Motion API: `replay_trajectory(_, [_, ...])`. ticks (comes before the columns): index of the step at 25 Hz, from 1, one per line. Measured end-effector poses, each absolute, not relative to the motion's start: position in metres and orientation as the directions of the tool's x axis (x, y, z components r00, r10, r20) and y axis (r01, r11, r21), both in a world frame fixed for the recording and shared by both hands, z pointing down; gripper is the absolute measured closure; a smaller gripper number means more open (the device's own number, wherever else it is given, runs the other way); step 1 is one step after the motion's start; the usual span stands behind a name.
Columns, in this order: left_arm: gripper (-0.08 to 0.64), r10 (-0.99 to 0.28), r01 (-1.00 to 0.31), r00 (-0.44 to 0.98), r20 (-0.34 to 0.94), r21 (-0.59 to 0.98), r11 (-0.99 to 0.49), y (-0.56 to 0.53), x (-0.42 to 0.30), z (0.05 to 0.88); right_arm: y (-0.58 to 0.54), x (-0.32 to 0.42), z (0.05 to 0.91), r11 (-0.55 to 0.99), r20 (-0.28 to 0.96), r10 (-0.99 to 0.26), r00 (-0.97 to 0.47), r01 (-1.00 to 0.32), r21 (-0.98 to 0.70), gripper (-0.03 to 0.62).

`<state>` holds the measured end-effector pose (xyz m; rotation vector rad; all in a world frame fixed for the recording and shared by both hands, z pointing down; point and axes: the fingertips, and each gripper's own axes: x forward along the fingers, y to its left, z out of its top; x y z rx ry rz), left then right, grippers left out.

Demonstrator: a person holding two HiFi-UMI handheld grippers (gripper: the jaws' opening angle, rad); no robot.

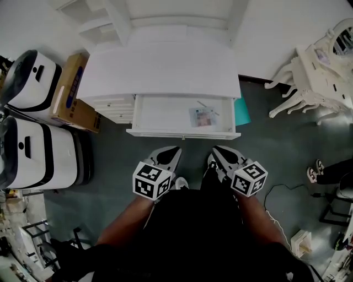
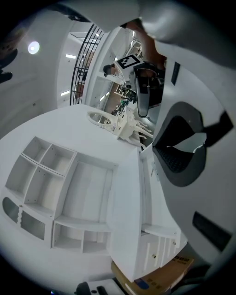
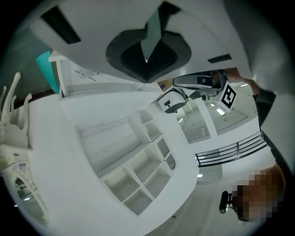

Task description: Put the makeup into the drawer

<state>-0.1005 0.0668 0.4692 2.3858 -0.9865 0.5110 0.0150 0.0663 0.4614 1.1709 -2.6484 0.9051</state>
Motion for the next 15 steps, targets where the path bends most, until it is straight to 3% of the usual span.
replay_trajectory(6, [0.549,-0.554,-0.734,0.659,0.509,0.275,-0.621,0.073,-0.096,0.461,0.067,0.039,0.467,0.444,0.314,-0.693,-0.649,-0.727,-0.524,0.565])
replay_trajectory(15, [0.549,-0.616,-0.793,0.600,0.510,0.276,-0.544,0.075,-0.076,0.463,0.066,0.079,0.460,0.477,0.321,-0.670,-0.669,-0.720,-0.504,0.565])
